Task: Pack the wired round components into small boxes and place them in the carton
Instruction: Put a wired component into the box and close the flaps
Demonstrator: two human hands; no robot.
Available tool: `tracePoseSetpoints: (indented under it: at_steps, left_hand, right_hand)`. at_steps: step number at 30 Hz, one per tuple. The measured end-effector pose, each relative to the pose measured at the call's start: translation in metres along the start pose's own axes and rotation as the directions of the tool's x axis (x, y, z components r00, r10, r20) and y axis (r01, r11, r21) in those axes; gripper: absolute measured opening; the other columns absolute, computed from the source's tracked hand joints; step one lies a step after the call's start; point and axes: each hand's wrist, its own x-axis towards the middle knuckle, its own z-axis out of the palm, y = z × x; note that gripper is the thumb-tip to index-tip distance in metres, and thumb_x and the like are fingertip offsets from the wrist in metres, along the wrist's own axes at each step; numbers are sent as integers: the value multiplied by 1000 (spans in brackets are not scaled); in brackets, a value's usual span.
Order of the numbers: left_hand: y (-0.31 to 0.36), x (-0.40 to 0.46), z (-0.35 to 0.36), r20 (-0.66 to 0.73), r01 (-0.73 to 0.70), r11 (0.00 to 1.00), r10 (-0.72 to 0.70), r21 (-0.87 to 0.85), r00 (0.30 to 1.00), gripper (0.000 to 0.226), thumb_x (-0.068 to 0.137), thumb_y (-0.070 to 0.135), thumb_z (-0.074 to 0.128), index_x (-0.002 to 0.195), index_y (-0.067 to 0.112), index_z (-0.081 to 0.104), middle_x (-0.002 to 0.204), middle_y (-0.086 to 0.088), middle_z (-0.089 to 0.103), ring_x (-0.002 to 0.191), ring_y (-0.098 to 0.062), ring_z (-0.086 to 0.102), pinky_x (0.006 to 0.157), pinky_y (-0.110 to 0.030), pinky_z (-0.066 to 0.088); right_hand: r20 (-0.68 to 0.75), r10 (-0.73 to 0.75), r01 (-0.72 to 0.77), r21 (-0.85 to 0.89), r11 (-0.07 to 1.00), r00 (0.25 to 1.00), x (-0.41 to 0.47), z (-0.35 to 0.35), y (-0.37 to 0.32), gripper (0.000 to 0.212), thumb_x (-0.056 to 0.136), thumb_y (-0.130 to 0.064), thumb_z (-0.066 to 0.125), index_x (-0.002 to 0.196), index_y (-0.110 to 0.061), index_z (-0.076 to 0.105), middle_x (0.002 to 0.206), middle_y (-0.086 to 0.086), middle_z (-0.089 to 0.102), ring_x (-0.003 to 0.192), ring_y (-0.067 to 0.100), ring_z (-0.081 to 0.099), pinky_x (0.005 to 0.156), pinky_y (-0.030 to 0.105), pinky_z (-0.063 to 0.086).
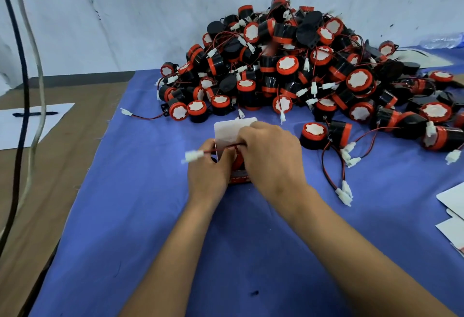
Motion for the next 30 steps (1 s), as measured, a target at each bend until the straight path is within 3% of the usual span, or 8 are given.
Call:
tracePoseSetpoints:
  at_steps: [4,9,12,16,19,21,24,30]
  left_hand:
    - [2,-4,4,-9,-28,999,28,-36,1000,29,91,10,60,67,20,49,55,17,52,54,-2,41,50,-23,38]
    - [2,-7,-4,140,-28,979,-1,200,990,22,86,31,53,73,13,49,71,6,50,80,-22,49,80,-49,52]
    - [10,-5,-3,-3,-15,1000,15,-20,1000,16,83,19,60,78,3,60,68,1,61,70,-18,53,61,-40,49]
    - [16,-5,-5,31,41,982,-36,-183,999,14,80,18,55,66,18,57,60,8,59,55,-6,46,47,-20,39]
    - [15,-3,-6,82,80,977,-65,-198,995,29,83,16,57,56,27,56,58,10,56,57,-10,45,51,-26,40]
    - [12,-1,-5,70,72,985,-62,-156,996,39,90,8,57,57,30,60,61,11,59,62,-17,51,56,-32,43]
    - [7,3,-3,58,47,995,-42,-84,997,29,96,-1,55,90,18,76,89,0,76,86,-28,70,74,-45,60]
    - [4,3,-1,48,68,995,-64,-69,997,18,91,8,73,104,19,77,101,5,77,88,-16,73,76,-31,62]
  right_hand:
    - [146,-116,153,-275,949,983,6,-22,-29,36,87,-15,61,67,-22,32,69,-4,30,90,22,35,75,34,26]
    - [363,-179,348,-479,806,914,5,-25,-51,8,101,-25,53,95,-29,57,91,-7,50,109,20,44,85,35,24]
    - [450,-140,312,-335,889,882,11,-24,-40,5,100,-21,53,99,-25,57,91,-8,53,88,19,49,80,33,31]
    - [447,-41,131,-172,976,893,19,-23,-26,15,96,-15,59,90,-21,47,83,-2,43,82,22,46,64,32,34]
    - [460,43,17,-127,992,887,22,-19,-24,18,92,-12,62,82,-16,47,76,0,39,82,23,45,53,30,30]
    - [451,74,-41,-85,996,889,27,-18,-20,17,92,-8,62,86,-15,47,82,3,42,83,25,45,57,33,36]
    - [378,74,-79,-3,997,923,34,-18,-9,28,93,-7,61,76,-11,39,76,2,40,72,22,44,57,31,36]
    - [247,91,-104,40,994,965,42,-27,-1,37,94,-12,62,65,-15,38,66,2,44,57,16,42,46,27,29]
